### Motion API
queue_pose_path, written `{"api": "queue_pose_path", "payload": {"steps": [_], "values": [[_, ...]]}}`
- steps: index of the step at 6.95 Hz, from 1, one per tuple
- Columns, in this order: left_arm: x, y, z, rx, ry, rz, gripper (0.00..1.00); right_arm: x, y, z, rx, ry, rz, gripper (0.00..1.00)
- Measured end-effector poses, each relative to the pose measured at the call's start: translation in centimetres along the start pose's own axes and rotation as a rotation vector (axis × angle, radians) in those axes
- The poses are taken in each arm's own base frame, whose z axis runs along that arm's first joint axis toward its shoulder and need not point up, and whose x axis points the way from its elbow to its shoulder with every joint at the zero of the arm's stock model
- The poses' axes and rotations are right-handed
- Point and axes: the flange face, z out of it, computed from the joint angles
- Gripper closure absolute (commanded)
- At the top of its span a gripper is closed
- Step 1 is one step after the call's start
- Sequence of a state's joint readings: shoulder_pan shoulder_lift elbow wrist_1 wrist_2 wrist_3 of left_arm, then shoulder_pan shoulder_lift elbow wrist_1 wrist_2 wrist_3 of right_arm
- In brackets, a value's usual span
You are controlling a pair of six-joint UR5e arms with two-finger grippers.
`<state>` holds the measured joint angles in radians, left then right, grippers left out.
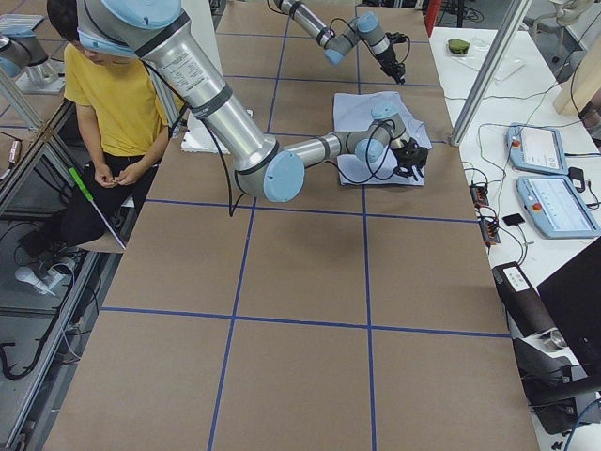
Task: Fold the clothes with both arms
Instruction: 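Lower the right gripper to the side edge of the folded shirt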
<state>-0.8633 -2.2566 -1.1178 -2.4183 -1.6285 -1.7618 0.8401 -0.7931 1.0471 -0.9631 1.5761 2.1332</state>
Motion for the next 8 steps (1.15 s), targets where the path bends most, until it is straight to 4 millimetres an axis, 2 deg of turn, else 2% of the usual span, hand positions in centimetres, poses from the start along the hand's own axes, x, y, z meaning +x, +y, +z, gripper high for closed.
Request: {"api": "queue_pose_path", "payload": {"steps": [1,2,3,4,5,6,8], "values": [[0.7,-0.4,-1.2,-0.026,0.017,0.0,0.65,0.3,-0.3,-1.3,-0.026,-0.017,0.004,0.59],[0.7,-1.1,-2.7,-0.065,0.031,0.006,0.65,1.8,0.2,-3.3,-0.067,-0.037,-0.002,0.51],[0.2,-1.5,-4.6,-0.094,0.05,0.016,0.65,4.3,2.0,-5.7,-0.124,-0.047,-0.022,0.47],[-0.2,-1.6,-6.1,-0.109,0.068,0.021,0.65,7.7,3.9,-8.1,-0.18,-0.049,-0.048,0.44],[-0.3,-1.8,-7.1,-0.114,0.081,0.023,0.65,11.3,4.9,-10.2,-0.223,-0.045,-0.073,0.41],[-0.4,-1.8,-7.4,-0.116,0.085,0.024,0.65,13.9,5.5,-11.3,-0.248,-0.033,-0.092,0.39],[-0.7,-1.9,-7.5,-0.115,0.084,0.024,0.65,17.5,6.3,-11.4,-0.265,0.003,-0.117,0.39]]}}
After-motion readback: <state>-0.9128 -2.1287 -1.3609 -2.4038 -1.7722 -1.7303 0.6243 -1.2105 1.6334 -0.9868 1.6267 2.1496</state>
